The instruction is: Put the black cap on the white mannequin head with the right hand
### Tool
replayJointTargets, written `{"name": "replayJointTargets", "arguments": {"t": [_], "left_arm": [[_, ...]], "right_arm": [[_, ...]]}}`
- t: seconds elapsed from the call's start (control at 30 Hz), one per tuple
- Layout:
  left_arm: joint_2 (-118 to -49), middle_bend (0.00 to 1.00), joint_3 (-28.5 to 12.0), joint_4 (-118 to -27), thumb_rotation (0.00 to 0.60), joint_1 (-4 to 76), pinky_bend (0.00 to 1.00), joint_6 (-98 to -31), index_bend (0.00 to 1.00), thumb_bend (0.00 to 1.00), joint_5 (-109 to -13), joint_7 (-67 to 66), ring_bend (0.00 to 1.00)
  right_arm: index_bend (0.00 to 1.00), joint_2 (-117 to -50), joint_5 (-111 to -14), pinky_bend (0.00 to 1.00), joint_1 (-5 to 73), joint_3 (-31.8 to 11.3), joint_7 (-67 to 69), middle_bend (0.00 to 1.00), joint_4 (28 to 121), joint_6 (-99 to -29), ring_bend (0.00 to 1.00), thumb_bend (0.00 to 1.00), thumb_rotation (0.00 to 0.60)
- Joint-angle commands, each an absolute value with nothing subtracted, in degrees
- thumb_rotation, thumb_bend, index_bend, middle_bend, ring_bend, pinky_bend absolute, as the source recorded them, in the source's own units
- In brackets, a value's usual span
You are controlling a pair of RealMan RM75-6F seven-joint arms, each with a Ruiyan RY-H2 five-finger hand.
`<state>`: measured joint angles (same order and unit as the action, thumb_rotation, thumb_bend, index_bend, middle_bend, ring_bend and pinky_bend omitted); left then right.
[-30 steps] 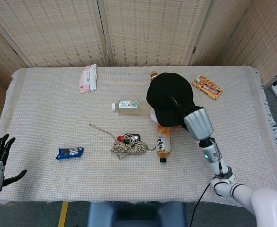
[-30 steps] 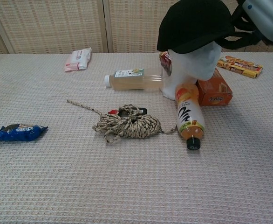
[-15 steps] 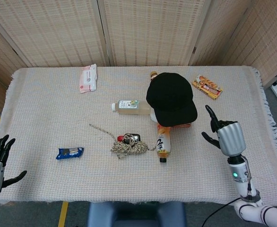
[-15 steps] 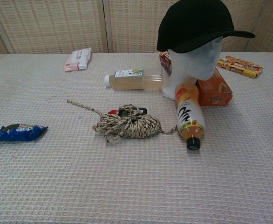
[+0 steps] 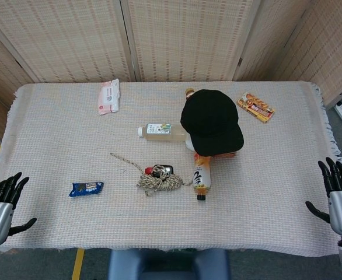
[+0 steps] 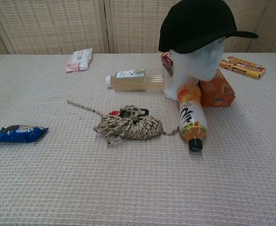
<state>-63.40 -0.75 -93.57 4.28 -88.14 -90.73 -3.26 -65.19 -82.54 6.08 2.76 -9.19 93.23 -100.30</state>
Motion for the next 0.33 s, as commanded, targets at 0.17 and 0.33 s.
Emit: {"name": "replayJointTargets", "arguments": {"t": [0.17,0.33], "left_arm": [[-62.8,0.0,-0.4,-93.4,0.6,4.1,0.13,-88.4,0.0,0.12,-91.3,-2.6,0.0],[-62.8,0.0,-0.5,-93.3,0.6,4.0,0.13,-88.7,0.0,0.12,-91.3,-3.0,0.0]], "right_arm": [[0.0,-63.2,-84.7,0.11,4.0,2.6,-7.4,0.0,94.3,-100.1,0.0,0.05,0.6],[0.0,-63.1,-84.7,0.11,4.1,2.0,-8.2,0.0,94.5,-97.4,0.0,0.05,0.6]]}}
